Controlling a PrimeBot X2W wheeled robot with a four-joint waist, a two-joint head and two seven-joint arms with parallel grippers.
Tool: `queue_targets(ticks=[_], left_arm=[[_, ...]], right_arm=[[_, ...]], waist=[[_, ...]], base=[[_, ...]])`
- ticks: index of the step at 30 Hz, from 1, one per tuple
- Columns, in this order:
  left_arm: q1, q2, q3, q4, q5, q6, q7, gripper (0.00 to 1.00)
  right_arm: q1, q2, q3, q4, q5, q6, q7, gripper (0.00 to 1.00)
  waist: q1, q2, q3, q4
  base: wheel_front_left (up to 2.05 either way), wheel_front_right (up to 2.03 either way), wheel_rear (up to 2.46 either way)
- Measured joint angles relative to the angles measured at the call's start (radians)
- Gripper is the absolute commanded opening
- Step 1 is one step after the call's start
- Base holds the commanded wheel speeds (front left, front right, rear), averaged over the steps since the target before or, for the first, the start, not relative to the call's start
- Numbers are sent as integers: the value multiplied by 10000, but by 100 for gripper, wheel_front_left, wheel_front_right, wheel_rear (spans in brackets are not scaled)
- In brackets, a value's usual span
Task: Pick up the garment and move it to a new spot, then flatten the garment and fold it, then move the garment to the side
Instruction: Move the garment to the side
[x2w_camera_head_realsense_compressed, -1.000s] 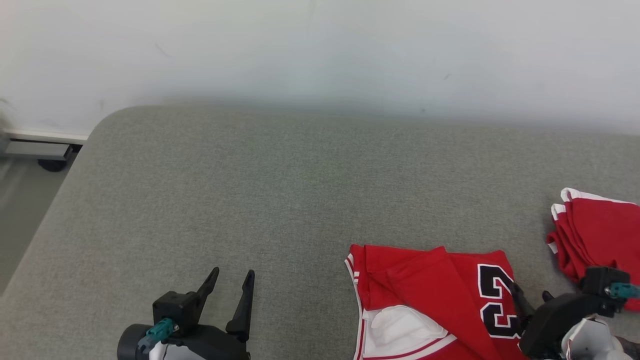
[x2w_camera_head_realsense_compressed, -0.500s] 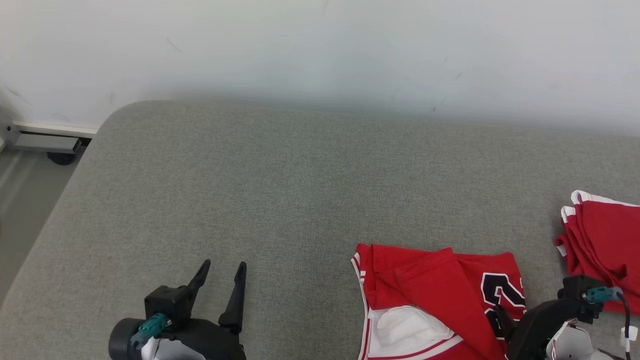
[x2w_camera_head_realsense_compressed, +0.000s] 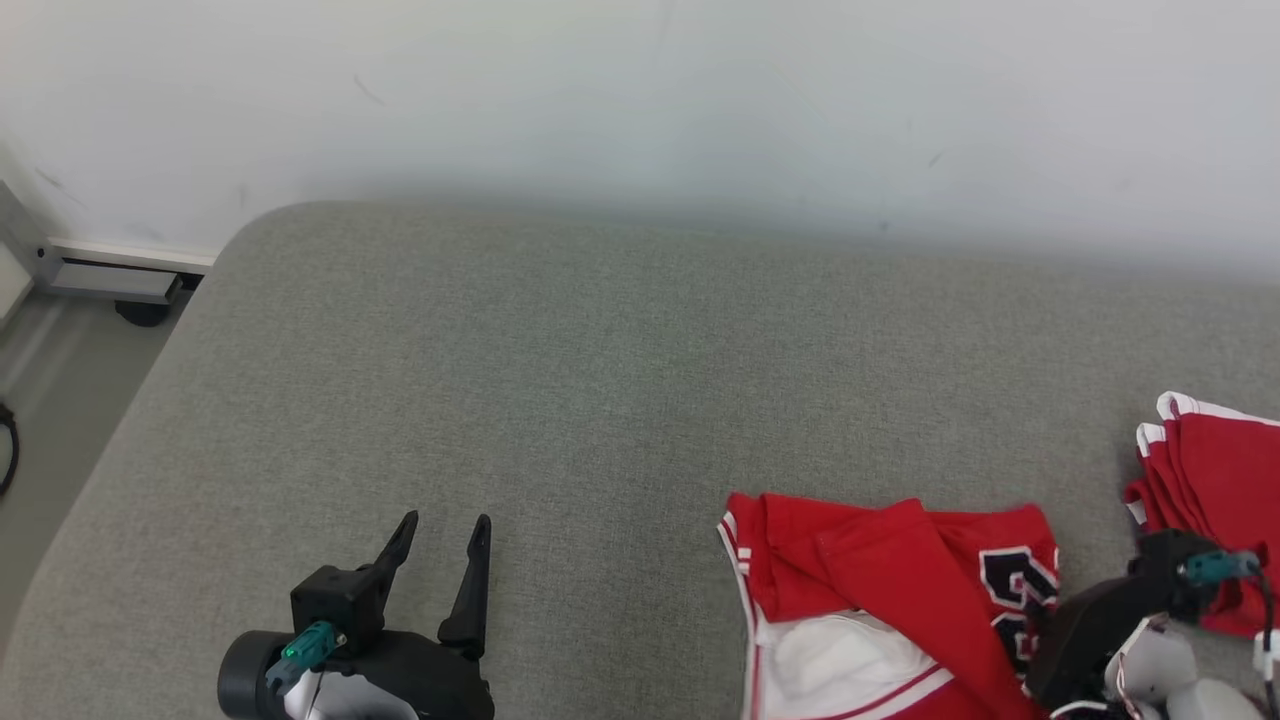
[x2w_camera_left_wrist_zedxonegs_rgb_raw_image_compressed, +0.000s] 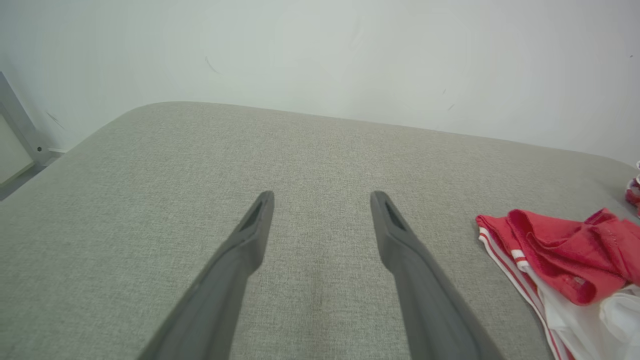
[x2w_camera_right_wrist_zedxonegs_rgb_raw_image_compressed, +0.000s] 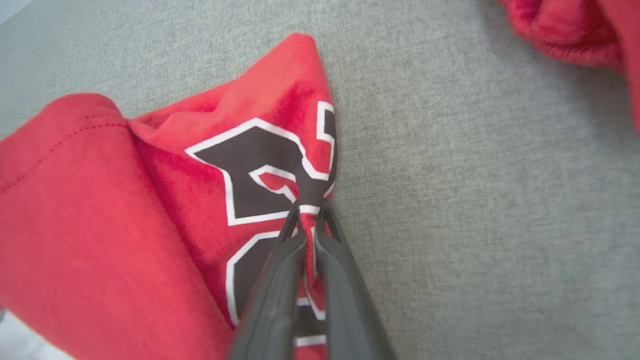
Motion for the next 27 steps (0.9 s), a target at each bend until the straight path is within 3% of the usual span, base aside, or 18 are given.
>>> queue_targets(ticks=[6, 14, 27], left_arm=[[10, -79, 12, 165, -12, 2, -73, 100], [159, -207, -31, 316, -38, 4, -90, 100], [550, -207, 63, 366, -301, 12, -161, 100]], right_arm=[[-409, -658, 205, -798, -773, 0, -339, 0], [-516, -1068, 598, -1939, -1419, -2, -336, 0], [-672, -1317, 316, -3227, -1641, -2, -44, 0]], waist=[[0, 0, -197, 61], [0, 0, -543, 110], [0, 0, -836, 219]], base=[[0, 0, 0], [0, 0, 0], [0, 0, 0]])
